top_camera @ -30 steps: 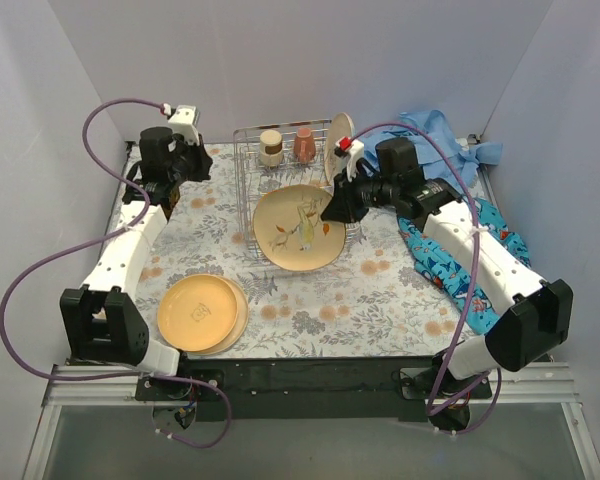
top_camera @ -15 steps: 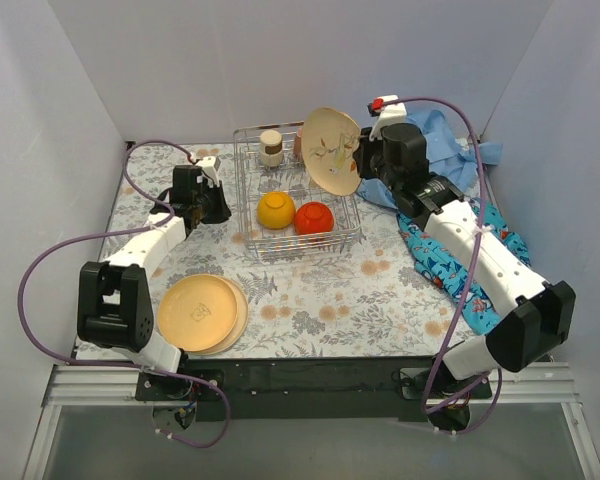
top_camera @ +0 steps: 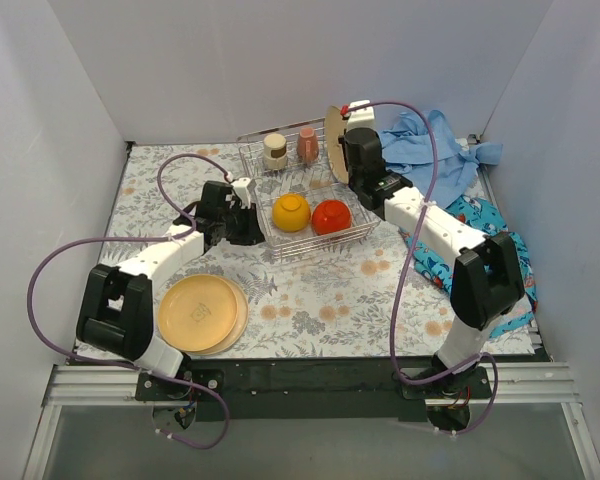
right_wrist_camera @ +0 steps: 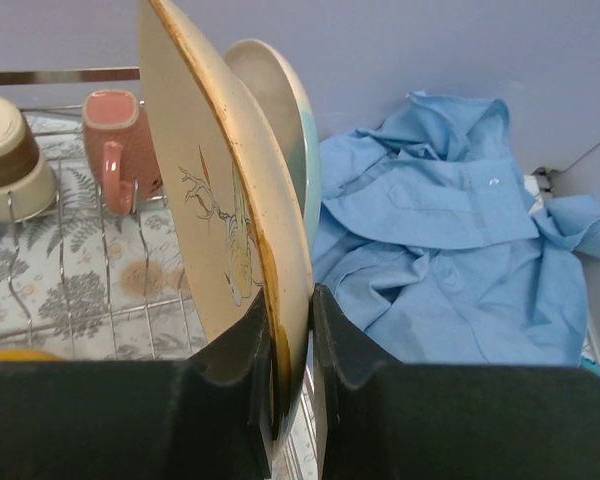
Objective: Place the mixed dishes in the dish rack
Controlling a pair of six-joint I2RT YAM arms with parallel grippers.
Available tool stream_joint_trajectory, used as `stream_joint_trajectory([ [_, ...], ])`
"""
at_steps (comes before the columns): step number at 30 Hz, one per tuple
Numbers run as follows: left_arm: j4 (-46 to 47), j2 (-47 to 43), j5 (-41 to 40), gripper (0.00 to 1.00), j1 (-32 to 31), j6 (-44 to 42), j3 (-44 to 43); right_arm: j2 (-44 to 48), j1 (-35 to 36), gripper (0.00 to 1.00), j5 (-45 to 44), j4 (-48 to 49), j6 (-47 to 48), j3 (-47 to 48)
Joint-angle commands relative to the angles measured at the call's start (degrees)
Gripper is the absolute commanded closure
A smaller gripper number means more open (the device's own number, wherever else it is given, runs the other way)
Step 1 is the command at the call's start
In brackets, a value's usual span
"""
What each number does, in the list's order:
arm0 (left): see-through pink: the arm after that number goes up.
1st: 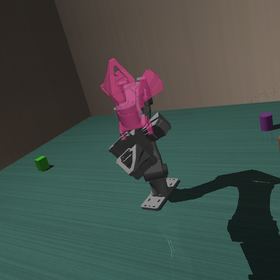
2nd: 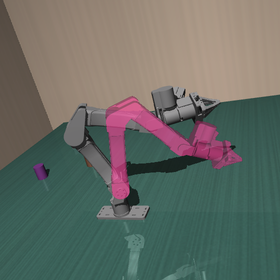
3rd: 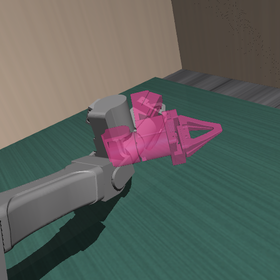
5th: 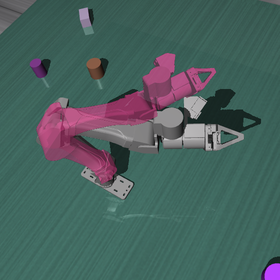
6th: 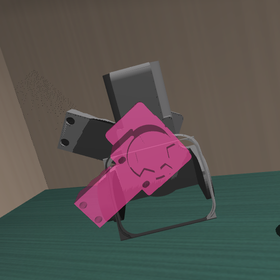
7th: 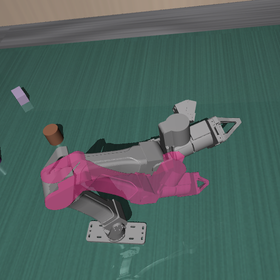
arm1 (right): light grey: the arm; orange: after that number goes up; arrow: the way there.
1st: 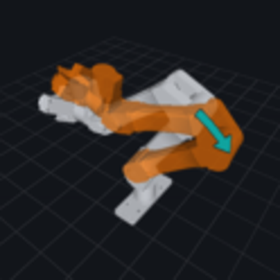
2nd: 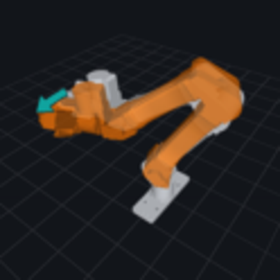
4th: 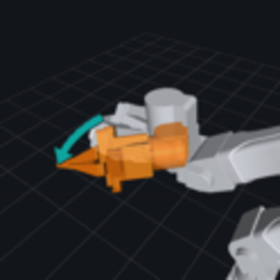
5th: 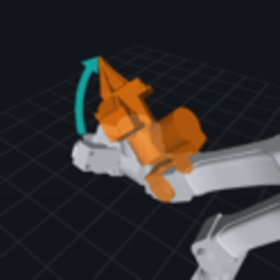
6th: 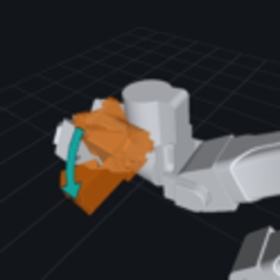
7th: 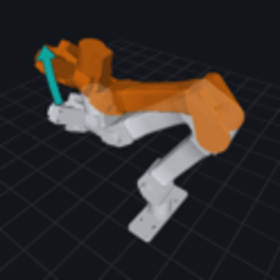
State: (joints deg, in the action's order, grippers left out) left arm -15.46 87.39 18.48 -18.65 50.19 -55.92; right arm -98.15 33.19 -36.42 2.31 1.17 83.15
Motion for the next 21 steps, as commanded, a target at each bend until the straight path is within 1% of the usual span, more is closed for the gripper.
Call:
stream_joint_trajectory([
  [1, -4.2, -6.0, -2.5, 0.72, -0.2, -0.3, 0.1, -0.1, 0.3, 0.99, -7.5, 24.9, 7.3, 6.9],
  [2, -5.4, -6.0, -2.8, 0.61, -0.3, -1.0, -0.1, -1.5, 0.4, 0.99, -7.6, 27.5, 9.5, 7.5],
  [4, -9.4, -5.5, -2.7, 0.58, -0.2, -2.6, -0.9, -3.0, 0.4, 0.99, -7.5, 29.5, 11.4, 8.2],
  [6, -11.2, -5.6, -1.6, 0.55, 0.0, -2.9, -0.7, -5.5, 0.4, 0.99, -7.4, 31.7, 13.1, 9.7],
  [12, -12.2, -10.3, -1.0, 0.52, 0.4, -2.1, 2.6, -11.4, 0.2, 0.99, -5.9, 32.3, 14.5, 14.3],
  [21, -11.5, -11.9, -2.0, 0.51, 2.2, -3.0, 4.1, -13.4, 0.3, 0.99, -5.5, 29.7, 12.4, 14.8],
])
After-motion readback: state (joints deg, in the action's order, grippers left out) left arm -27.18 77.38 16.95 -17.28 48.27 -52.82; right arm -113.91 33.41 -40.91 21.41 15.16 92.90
